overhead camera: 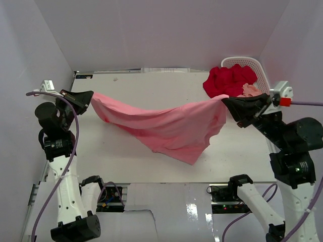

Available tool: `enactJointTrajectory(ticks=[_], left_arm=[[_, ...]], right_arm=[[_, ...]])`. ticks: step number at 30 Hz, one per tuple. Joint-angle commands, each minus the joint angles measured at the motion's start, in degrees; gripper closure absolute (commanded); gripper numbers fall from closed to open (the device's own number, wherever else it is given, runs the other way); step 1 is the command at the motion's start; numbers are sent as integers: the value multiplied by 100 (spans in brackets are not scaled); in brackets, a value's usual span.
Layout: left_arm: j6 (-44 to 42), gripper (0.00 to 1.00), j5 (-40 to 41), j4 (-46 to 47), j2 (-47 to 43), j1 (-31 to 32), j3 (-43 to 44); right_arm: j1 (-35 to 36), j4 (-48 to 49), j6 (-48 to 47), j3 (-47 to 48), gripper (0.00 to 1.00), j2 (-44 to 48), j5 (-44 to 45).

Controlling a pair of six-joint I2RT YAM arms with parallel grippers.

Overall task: Fold and stack the t-shirts
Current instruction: Flatten out the tshirt

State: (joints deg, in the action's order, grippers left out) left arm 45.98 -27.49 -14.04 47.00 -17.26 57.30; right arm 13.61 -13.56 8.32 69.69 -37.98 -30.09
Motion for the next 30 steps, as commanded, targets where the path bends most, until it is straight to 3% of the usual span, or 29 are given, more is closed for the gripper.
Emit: enactJointTrajectory(ticks=[1,7,15,21,30], left_arm=[[-89,100,172,-554,-270,-23,53],[16,100,323,-941,-306,-23,527],[-238,100,419,-1373,292,-76,1038],[-379,100,-90,-1460,354,-524,1116],[-844,100,683,-2189,-183,-393,2416]], right_arm=[[19,-84,-207,894,92,62,125],[19,-235,-357,1705,92,-148,161],[19,-357,-322,2470,92,-939,21],[19,-401,-339,2584,92,-1036,-102],[19,-560,-173,3243,92,-755,-384]])
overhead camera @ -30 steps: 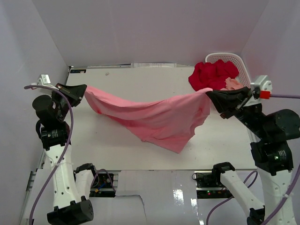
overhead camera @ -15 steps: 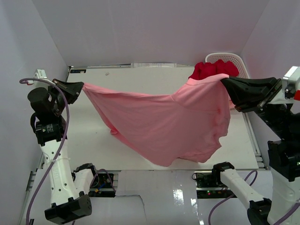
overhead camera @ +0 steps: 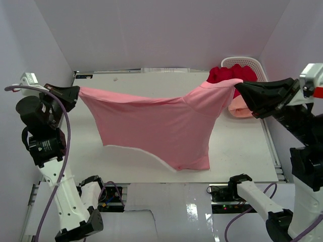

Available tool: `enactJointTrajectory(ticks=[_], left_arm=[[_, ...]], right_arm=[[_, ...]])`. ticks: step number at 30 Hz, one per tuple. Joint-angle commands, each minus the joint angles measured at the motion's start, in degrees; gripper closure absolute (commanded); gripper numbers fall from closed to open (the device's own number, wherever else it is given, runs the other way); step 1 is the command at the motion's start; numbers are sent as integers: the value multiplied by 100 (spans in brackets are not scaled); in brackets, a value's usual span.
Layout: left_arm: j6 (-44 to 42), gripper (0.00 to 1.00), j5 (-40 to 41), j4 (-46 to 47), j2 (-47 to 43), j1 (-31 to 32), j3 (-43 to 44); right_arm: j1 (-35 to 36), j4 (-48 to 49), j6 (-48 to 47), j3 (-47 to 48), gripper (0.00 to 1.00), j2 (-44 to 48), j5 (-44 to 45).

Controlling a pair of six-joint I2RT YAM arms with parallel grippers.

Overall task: Fold and stack the t-shirts
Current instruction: Flatten out the tshirt

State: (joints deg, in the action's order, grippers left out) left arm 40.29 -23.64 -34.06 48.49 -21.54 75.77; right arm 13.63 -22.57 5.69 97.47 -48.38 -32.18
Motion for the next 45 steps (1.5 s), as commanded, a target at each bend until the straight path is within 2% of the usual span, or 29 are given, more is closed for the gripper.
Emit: enactJointTrajectory(ticks=[1,6,10,13,18,20,22,26,45], left_arm=[[-285,100,316,-197,-297,45,806],[-189,100,404,-179,-147,53,1676],[-267,100,658,-417,-120,106,2354],[-364,100,1088,-531,-366,229,2145],[-513,100,1783,-575,-911,598,1144],[-584,100,2108,-584,-1104,808,1020],[-636,100,2476,-584,-1245,940,1045],[-768,100,2715,-637,-1280,1055,1247],[-1041,100,3216,-557,-1579,1389,1415]], right_arm=[[17,341,99,535,92,346,-183],[8,384,72,1097,92,408,-174],[0,630,168,1125,92,566,-218],[-27,850,274,1072,92,619,-350],[-71,982,318,1160,92,672,-368],[-88,913,301,1378,92,593,-420],[-106,894,327,1450,92,575,-438],[-211,1070,441,1266,92,716,-526],[-730,1703,1004,870,92,1032,-771]])
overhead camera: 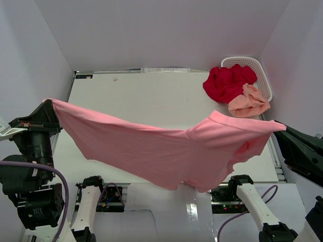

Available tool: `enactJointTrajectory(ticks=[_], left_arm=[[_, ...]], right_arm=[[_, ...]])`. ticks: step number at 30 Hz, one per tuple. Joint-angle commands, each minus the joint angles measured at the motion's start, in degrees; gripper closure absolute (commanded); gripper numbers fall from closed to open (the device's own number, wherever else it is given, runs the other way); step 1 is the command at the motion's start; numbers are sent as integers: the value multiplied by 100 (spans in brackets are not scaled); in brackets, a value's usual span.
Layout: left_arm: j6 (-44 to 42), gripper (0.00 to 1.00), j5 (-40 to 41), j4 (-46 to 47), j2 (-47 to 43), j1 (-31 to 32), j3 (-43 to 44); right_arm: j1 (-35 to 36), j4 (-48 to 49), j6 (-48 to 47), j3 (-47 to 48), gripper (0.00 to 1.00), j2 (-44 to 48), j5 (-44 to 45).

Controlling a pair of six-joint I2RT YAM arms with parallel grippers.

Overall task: Fold and stack the t-shirts
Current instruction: Flatten out the tshirt

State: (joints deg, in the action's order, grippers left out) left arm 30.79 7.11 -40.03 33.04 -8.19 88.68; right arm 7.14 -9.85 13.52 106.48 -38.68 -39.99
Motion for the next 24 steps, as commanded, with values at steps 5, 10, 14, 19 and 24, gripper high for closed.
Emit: enactJointTrajectory(ticks=[5,10,14,19,24], left_arm=[[6,100,167,39,-113,80,-184],[120,100,290,109,-166,107,-859],[235,100,291,425,-140,124,-1379],[366,100,299,706,282,124,-1687],[586,100,291,804,511,115,-2346]], right_arm=[[-169,545,441,-215,92,-122,-88],[-239,729,783,-864,92,-447,-290],[-248,853,872,-1479,92,-685,-325],[-248,1123,959,-1972,92,-1185,-343],[-248,1257,1135,-2350,92,-1836,-501]])
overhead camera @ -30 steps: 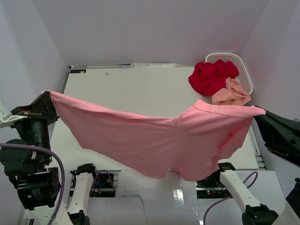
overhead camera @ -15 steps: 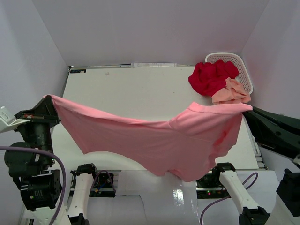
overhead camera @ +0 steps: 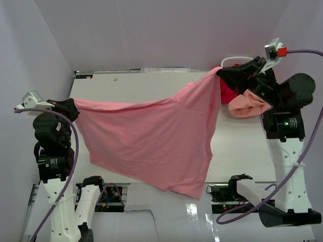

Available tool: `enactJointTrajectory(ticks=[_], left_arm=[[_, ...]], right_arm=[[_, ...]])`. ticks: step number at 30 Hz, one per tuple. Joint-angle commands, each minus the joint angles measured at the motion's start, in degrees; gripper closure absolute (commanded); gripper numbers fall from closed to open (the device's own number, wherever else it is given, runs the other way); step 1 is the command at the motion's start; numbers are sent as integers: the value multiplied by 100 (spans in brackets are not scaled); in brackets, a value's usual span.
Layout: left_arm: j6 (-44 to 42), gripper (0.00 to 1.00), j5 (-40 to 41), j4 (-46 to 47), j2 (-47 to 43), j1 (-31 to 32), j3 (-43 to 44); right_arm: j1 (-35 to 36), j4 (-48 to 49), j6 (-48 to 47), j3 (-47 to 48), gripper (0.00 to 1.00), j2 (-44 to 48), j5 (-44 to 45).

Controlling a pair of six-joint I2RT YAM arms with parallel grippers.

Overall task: Fold and stack the t-shirts
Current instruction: Flatten out the tshirt

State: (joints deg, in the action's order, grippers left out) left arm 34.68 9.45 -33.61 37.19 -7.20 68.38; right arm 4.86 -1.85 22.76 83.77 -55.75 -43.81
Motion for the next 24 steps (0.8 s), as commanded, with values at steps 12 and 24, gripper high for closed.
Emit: enactJointTrajectory(ticks=[12,24], left_arm=[[1058,100,-163,1399,806,17,-2688],[1463,100,-163,3175,2923,-9,-2813]], right_arm=[[-12,1456,727,-1784,92,-1561,-505],[-3,2637,1099,-1285,92,-3767,-813]])
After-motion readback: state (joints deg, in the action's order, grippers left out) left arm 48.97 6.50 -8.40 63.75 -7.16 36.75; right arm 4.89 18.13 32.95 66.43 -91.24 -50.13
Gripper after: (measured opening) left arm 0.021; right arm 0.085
